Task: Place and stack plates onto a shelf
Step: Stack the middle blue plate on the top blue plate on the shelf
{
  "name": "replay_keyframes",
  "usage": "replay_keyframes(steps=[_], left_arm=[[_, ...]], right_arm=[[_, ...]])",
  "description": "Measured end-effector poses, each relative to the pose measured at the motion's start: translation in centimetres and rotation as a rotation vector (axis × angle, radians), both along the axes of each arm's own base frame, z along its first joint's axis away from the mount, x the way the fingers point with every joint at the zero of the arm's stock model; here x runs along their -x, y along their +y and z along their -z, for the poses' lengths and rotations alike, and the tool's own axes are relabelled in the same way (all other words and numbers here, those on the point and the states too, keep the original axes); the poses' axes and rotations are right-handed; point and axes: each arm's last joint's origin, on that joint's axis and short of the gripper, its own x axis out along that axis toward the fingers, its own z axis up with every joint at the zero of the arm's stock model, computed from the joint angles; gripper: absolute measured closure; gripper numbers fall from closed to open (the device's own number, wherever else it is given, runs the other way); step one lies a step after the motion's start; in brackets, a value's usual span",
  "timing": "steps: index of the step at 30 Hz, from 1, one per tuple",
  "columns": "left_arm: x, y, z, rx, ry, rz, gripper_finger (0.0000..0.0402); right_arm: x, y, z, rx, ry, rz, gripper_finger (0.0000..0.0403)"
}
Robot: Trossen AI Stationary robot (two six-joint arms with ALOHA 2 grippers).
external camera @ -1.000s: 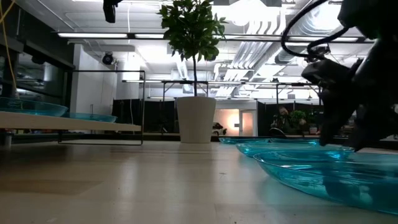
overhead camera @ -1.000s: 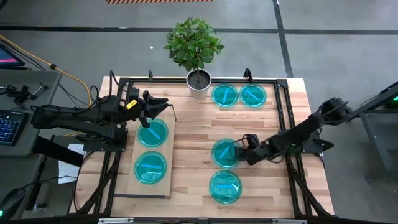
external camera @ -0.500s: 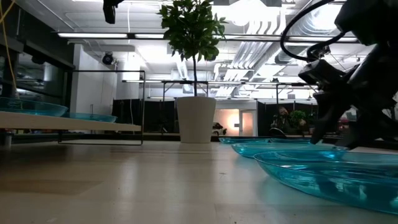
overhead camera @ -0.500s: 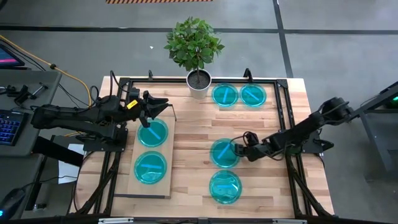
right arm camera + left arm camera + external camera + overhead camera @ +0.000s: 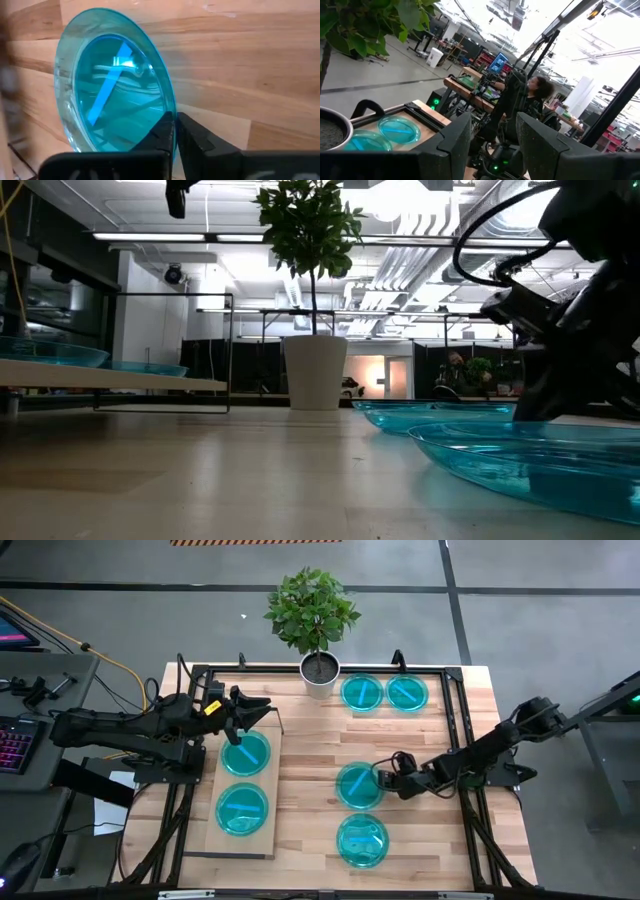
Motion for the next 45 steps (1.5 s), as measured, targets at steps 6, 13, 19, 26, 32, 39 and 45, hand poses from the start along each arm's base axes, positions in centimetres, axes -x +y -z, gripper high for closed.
replay_keyframes(steps=[6,13,19,26,32,39,45], left_arm=[[0.0,0.0,0.0,0.0,-0.003,0.0,0.0255],[0.0,0.0,0.0,-0.013,-0.001,-0.002,0.0255],[0.1,0.0,-0.2,-0.041,-0.012,-0.011,0.0255],[0.1,0.0,-0.4,-0.055,-0.026,-0.016,0.0255],[0.1,0.0,-0.4,-0.05,-0.027,-0.014,0.0255],[0.2,0.0,-0.6,-0.046,-0.058,-0.007,0.0255],[0.3,0.0,-1.0,-0.042,-0.097,0.0,0.0255]], right_arm=[[-0.6,0.0,-2.4,0.061,-0.187,-0.038,0.0402],[-1.2,0.0,-5.6,0.135,-0.395,-0.071,0.0403],[-3.9,0.3,-8.3,0.189,-0.424,-0.113,0.0403],[-10.7,-0.1,-10.1,0.29,-0.404,-0.179,0.0403],[-18.2,-1.0,-10.5,0.33,-0.409,-0.23,0.0403],[-25.4,-4.7,-10.1,0.372,-0.388,-0.175,0.0403],[-29.1,-7.4,-8.5,0.318,-0.374,-0.137,0.0403]])
